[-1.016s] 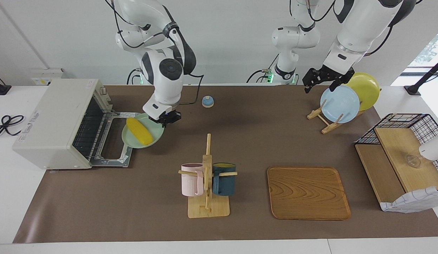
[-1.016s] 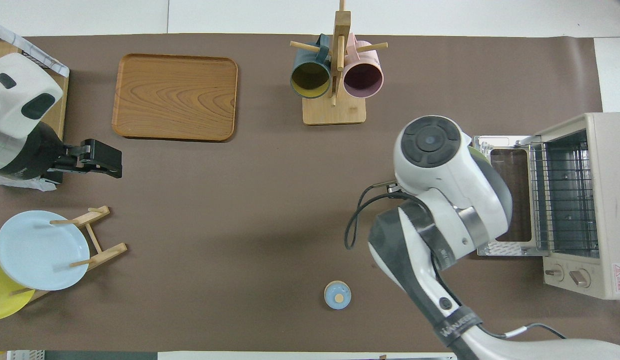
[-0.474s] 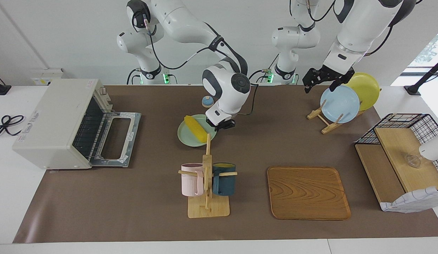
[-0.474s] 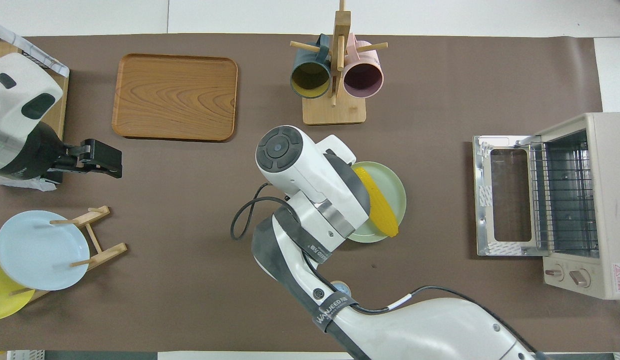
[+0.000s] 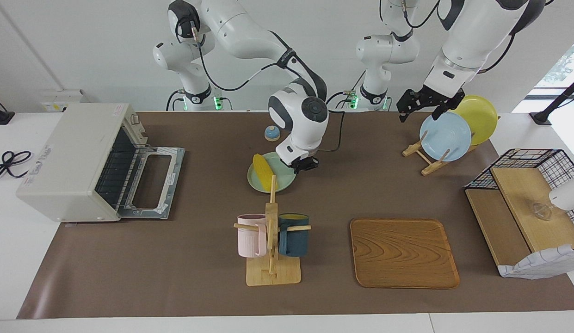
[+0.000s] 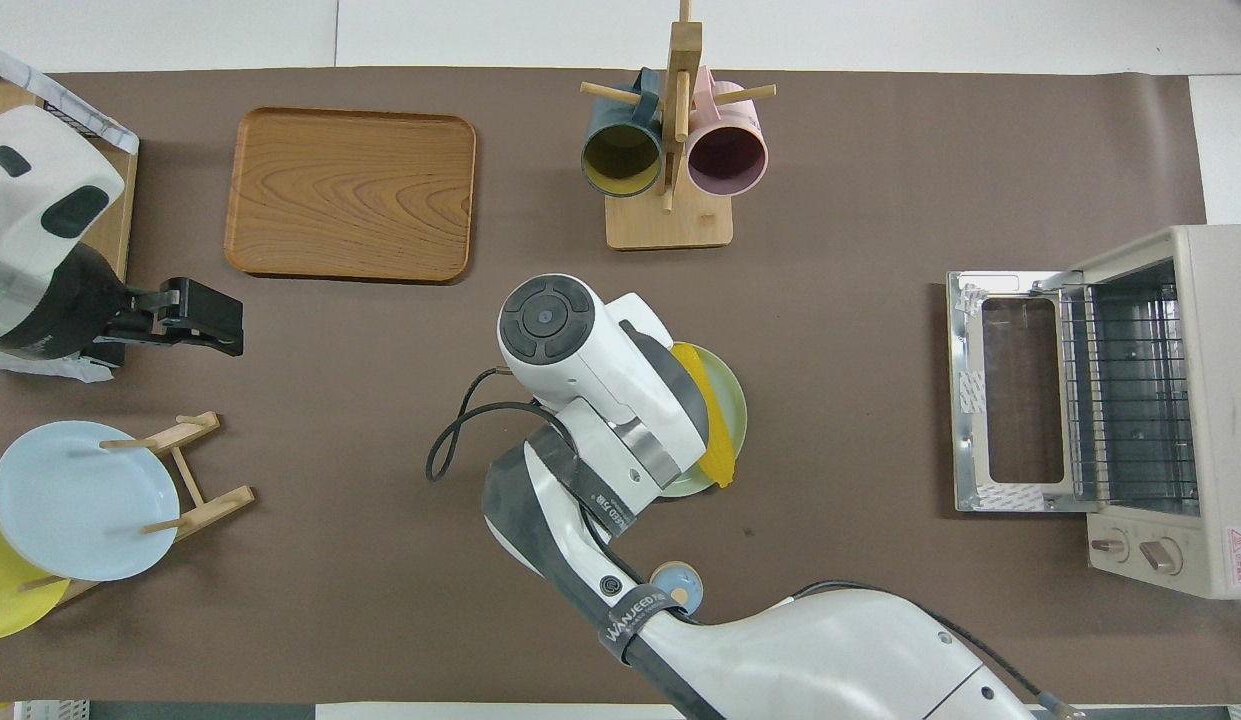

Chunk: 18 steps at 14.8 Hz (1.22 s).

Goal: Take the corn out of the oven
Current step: 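Lower the plate onto the table center with the right gripper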

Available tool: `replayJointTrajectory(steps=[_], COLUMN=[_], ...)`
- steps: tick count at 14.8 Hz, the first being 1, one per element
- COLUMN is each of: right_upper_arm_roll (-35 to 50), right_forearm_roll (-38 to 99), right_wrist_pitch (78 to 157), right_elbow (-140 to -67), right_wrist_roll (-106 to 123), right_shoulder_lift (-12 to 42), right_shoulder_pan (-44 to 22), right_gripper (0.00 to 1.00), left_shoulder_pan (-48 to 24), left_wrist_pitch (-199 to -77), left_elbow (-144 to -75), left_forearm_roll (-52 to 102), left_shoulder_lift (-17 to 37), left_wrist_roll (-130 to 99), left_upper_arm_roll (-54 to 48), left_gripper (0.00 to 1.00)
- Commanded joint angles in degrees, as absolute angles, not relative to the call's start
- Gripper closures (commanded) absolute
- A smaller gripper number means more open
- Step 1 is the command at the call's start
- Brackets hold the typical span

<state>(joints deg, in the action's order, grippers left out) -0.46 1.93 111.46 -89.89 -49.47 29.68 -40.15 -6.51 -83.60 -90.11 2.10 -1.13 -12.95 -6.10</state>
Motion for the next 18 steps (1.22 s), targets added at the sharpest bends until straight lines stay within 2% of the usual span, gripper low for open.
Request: replayJointTrajectory(steps=[1,2,3,5,8,10,11,12,14,18], right_upper_arm_roll=[0.26,0.26,0.26,0.09,-0.44,-0.53,-0.53,-0.53,-0.53,-0.53], right_forearm_roll=[3.25,3.25,3.16,1.85,-3.06,-3.78,-4.13,-5.70,-8.34,-13.60], right_wrist_pitch=[115.82,116.88,118.11,117.34,109.45,105.13,103.29,101.01,100.11,100.98], right_elbow=[-92.98,-93.08,-92.82,-91.68,-86.77,-86.39,-87.35,-88.49,-93.05,-103.42], right_wrist_roll=[-50.45,-50.36,-50.01,-48.27,-45.97,-45.27,-43.44,-40.02,-31.33,-29.97], right_shoulder_lift=[28.30,28.39,28.48,28.30,28.12,26.21,24.97,24.00,21.64,17.33], right_shoulder_pan=[-39.37,-39.37,-39.29,-39.11,-37.19,-35.43,-33.94,-31.92,-27.71,-22.78], right_gripper=[0.66,0.61,0.50,0.49,0.62,0.65,0.73,0.98,1.00,1.00], left_shoulder_pan=[-6.50,-6.50,-6.50,-6.42,-6.42,-6.42,-6.33,-6.07,-6.85,-9.84], left_wrist_pitch=[-84.28,-84.64,-84.81,-84.99,-85.87,-85.96,-86.04,-86.39,-88.67,-94.65], left_elbow=[-92.02,-92.02,-92.02,-92.11,-92.20,-92.20,-92.20,-92.20,-92.89,-96.67], left_forearm_roll=[1.32,1.32,1.32,1.32,1.41,1.49,2.02,2.98,3.86,6.50], left_shoulder_lift=[-2.81,-2.81,-2.81,-2.90,-2.81,-2.64,-2.55,-2.11,-1.06,0.44], left_wrist_roll=[-13.01,-13.09,-13.01,-12.92,-13.18,-13.53,-14.67,-16.77,-22.56,-27.67], left_upper_arm_roll=[-5.98,-5.98,-5.98,-5.98,-5.89,-5.89,-5.89,-5.89,-5.98,-6.24], left_gripper=[0.00,0.00,0.00,0.00,0.00,0.00,0.00,0.00,0.00,0.00])
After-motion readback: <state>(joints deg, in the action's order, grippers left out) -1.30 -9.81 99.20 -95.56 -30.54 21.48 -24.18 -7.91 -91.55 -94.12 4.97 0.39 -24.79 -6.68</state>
